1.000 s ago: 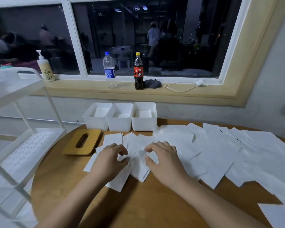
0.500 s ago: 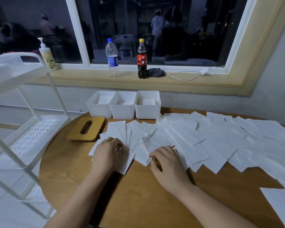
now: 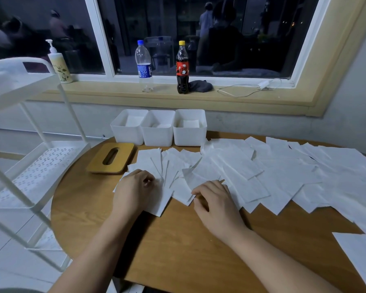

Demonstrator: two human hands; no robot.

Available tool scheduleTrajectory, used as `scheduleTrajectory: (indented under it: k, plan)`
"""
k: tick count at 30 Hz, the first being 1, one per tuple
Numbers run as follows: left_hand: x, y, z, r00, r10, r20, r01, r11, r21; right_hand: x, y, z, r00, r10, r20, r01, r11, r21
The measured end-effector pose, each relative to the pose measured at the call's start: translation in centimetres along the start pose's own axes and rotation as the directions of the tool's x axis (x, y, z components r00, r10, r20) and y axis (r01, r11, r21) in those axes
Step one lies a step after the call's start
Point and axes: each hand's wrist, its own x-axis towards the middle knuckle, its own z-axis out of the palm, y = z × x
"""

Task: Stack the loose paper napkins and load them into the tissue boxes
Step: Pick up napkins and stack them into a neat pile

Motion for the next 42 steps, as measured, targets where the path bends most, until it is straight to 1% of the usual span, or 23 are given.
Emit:
scheduleTrajectory:
  k: [2, 4, 6, 9, 11, 12, 14, 16, 20, 24, 27, 30, 33, 38, 40, 42]
  plan:
    - [-0.1, -0.1, -0.3, 0.997, 0.071, -0.039, -0.072, 0.997, -0.028, 0.0, -0.2, -0.2, 0.999, 0.019, -0.026, -0.018, 0.999, 0.043]
    - [-1.2, 1.0, -0.8, 0.989, 0.126, -0.075, -0.131, 0.989, -0.067, -0.1, -0.3, -0.6, 0.996, 0.085, -0.038, -0.079, 0.987, 0.137]
    - [-2.9, 2.7, -1.1, 0.987, 0.148, -0.064, -0.154, 0.982, -0.112, -0.1, -0.5, -1.2, 0.986, 0.162, 0.033, -0.166, 0.961, 0.221]
    - [-5.6, 5.0, -0.9, 0.985, 0.175, 0.006, -0.172, 0.97, -0.174, -0.3, -0.7, -2.4, 0.968, 0.196, 0.157, -0.239, 0.911, 0.336]
    - [-7.1, 6.0, -0.4, 0.981, 0.192, 0.041, -0.179, 0.96, -0.216, -0.6, -0.7, -3.1, 0.96, 0.204, 0.191, -0.266, 0.879, 0.396]
    - [-7.8, 6.5, -0.1, 0.978, 0.198, 0.059, -0.18, 0.956, -0.23, -0.9, -0.5, -3.4, 0.962, 0.195, 0.191, -0.256, 0.888, 0.383]
    - [-9.4, 7.4, 0.8, 0.971, 0.218, 0.102, -0.19, 0.954, -0.233, -1.6, 0.2, -3.5, 0.976, 0.144, 0.166, -0.184, 0.947, 0.263]
    - [-10.8, 8.1, 1.6, 0.959, 0.255, 0.125, -0.227, 0.953, -0.201, -2.4, 0.8, -3.5, 0.982, 0.103, 0.156, -0.127, 0.981, 0.149]
    - [-12.6, 9.1, 2.2, 0.938, 0.318, 0.138, -0.289, 0.937, -0.197, -3.2, 1.3, -3.7, 0.98, 0.005, 0.198, -0.015, 0.999, 0.045]
    - [-12.4, 8.4, 0.5, 0.931, 0.328, 0.162, -0.278, 0.922, -0.269, -3.5, 1.1, -4.2, 0.966, -0.075, 0.249, 0.087, 0.996, -0.035]
    - [-10.7, 6.2, -0.6, 0.953, 0.273, 0.129, -0.244, 0.947, -0.208, -3.7, 0.9, -4.4, 0.959, -0.098, 0.266, 0.119, 0.991, -0.063]
    - [-8.9, 3.9, -1.4, 0.979, 0.179, 0.102, -0.172, 0.982, -0.074, -3.7, 0.7, -4.5, 0.956, -0.106, 0.275, 0.132, 0.988, -0.08]
    - [-7.7, 2.2, -2.0, 0.985, 0.139, 0.104, -0.144, 0.989, 0.04, -3.8, 0.5, -4.7, 0.95, -0.12, 0.289, 0.144, 0.988, -0.061]
    - [-7.0, 1.8, -2.6, 0.987, 0.087, 0.133, -0.098, 0.992, 0.079, -3.9, 0.3, -4.8, 0.94, -0.133, 0.313, 0.146, 0.989, -0.018]
    - [-6.7, 1.9, -2.8, 0.984, 0.078, 0.159, -0.092, 0.992, 0.085, -3.9, 0.3, -4.8, 0.947, -0.114, 0.301, 0.116, 0.993, 0.01]
    - [-6.6, 2.3, -3.3, 0.984, 0.083, 0.156, -0.094, 0.993, 0.065, -3.8, 0.1, -4.8, 0.957, -0.08, 0.279, 0.071, 0.997, 0.042]
